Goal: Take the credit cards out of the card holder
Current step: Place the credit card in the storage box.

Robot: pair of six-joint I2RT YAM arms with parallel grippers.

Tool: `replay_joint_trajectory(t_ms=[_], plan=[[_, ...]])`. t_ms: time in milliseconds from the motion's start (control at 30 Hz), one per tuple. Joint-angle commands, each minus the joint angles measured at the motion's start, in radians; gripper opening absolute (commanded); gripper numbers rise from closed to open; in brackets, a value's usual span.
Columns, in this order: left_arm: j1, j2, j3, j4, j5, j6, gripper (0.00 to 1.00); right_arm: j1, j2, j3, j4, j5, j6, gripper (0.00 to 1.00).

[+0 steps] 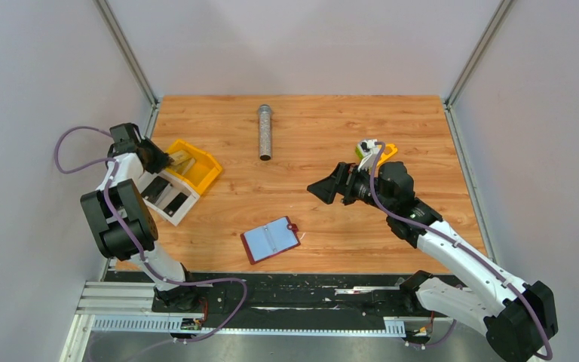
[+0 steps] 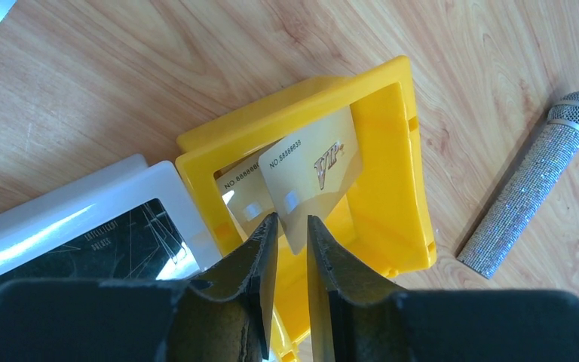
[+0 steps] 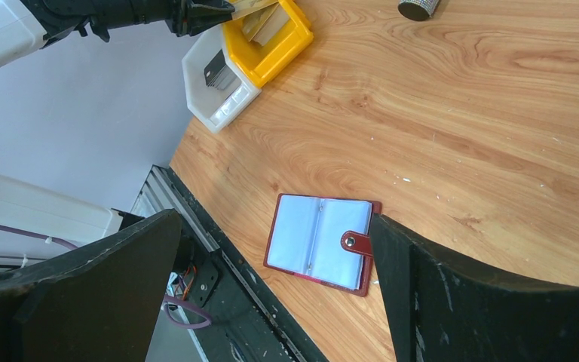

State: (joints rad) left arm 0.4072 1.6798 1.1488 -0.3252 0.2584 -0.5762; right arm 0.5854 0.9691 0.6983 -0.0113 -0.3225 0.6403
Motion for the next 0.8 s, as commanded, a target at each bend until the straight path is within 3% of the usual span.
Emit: replay_joint_trajectory(t_ms=[0,400,567,767], plan=[[0.012,-0.002,0.041,0.008,-0.036,0.013,0.29,-0.008,0.0,0.024,0.016,0.014,-0.013,1.0],[0.012,-0.003,0.079,-0.024,-0.032,0.02,0.34,-0.01,0.01,0.023,0.017,0.013,-0.008,1.0],[0.006,-0.011,0.092,-0.014,0.069,0.052,0.25,-0.01,0.017,0.029,0.017,0.013,-0.01,1.0],[-0.05,-0.027,0.107,-0.039,0.042,0.134,0.11,-0.01,0.038,0.031,0.026,-0.001,-0.002,1.0]])
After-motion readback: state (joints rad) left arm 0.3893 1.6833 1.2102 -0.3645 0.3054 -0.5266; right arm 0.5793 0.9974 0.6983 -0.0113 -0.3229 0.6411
